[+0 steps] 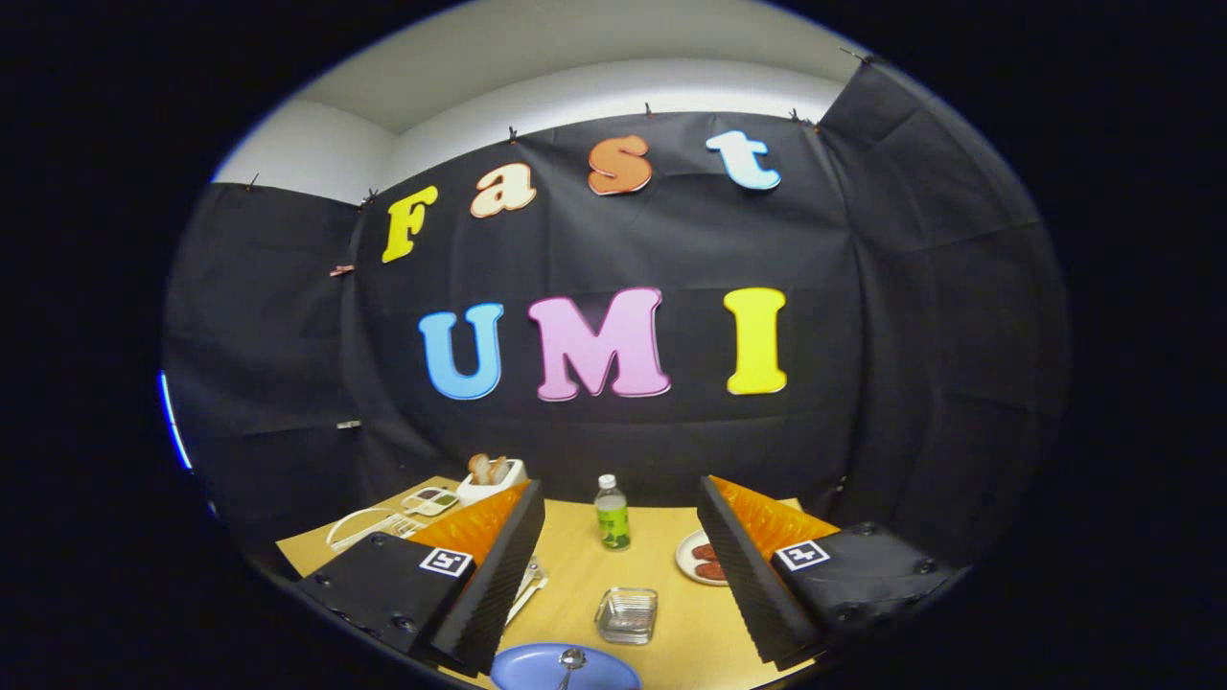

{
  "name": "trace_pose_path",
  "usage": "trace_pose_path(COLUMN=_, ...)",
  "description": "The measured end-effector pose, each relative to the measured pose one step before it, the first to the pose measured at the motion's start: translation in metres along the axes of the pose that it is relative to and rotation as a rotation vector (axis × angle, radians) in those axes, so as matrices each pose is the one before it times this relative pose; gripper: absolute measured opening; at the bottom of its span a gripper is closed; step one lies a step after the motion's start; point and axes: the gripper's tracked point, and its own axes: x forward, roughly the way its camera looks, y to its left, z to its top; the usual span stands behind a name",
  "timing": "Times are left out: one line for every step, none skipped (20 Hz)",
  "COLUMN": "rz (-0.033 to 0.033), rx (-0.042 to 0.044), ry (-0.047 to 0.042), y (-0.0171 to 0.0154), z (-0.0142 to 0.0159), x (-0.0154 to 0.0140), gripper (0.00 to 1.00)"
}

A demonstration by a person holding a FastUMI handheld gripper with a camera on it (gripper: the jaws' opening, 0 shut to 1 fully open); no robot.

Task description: Take the plate from the dish rack, then take the spoon from the basket and place it into the plate.

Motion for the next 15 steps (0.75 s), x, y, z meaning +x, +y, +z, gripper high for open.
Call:
trace_pose_path(rz=-0.04435, rx=-0.01836, ry=-0.01160, y=-0.00226, z=0.00254, x=-0.00600, gripper=0.98)
trace_pose_path(rz=-0.03894, rx=-0.01135, ry=-0.00191, y=0.00107, z=0.00017, x=-0.00519, gripper=0.98)
trace_pose_path(rz=-0.03678, rx=0.00093, ry=-0.00043, y=0.00245, z=0.00164, x=-0.00593, gripper=0.98)
trace_pose_path(rz=-0.02723, rx=0.00757, ry=-0.00118, y=0.00344, z=0.00182, x=-0.00509, gripper=0.98)
trace_pose_path(rz=-0.02761, rx=0.00924, ry=-0.00275, y=0.00379, z=0.00232, x=-0.00448, gripper=0.98)
trace_pose_path(rz=-0.02418, rx=0.00441, ry=-0.00453, y=0.00400, z=0.00179, x=-0.00464, gripper=0.98)
trace_pose_path(rz=-0.02090, rx=0.00271, ry=-0.00341, y=0.00291, z=0.00142, x=-0.00497, gripper=0.98)
trace_pose_path(rz=-0.01910, rx=-0.00094, ry=-0.00740, y=0.00415, z=0.00176, x=-0.00389, gripper=0.98)
trace_pose_path(rz=-0.01839, rx=-0.00472, ry=-0.00666, y=0.00356, z=0.00152, x=-0.00396, gripper=0.98)
trace_pose_path(rz=-0.01563, rx=-0.00513, ry=-0.00663, y=0.00312, z=0.00184, x=-0.00449, gripper=0.98)
trace_pose_path(rz=-0.01110, rx=-0.00309, ry=-0.00350, y=0.00379, z=-0.00021, x=-0.00467, gripper=0.98)
trace_pose_path(rz=-0.00755, rx=-0.00082, ry=0.00077, y=0.00442, z=-0.00050, x=-0.00386, gripper=0.98)
trace_pose_path(rz=-0.00629, rx=-0.00118, ry=0.00245, y=0.00425, z=-0.00130, x=-0.00359, gripper=0.98)
trace_pose_path(rz=-0.00455, rx=0.00066, ry=0.00685, y=0.00392, z=-0.00227, x=-0.00326, gripper=0.98)
trace_pose_path(rz=-0.00092, rx=0.00117, ry=0.00617, y=0.00423, z=-0.00109, x=-0.00310, gripper=0.98)
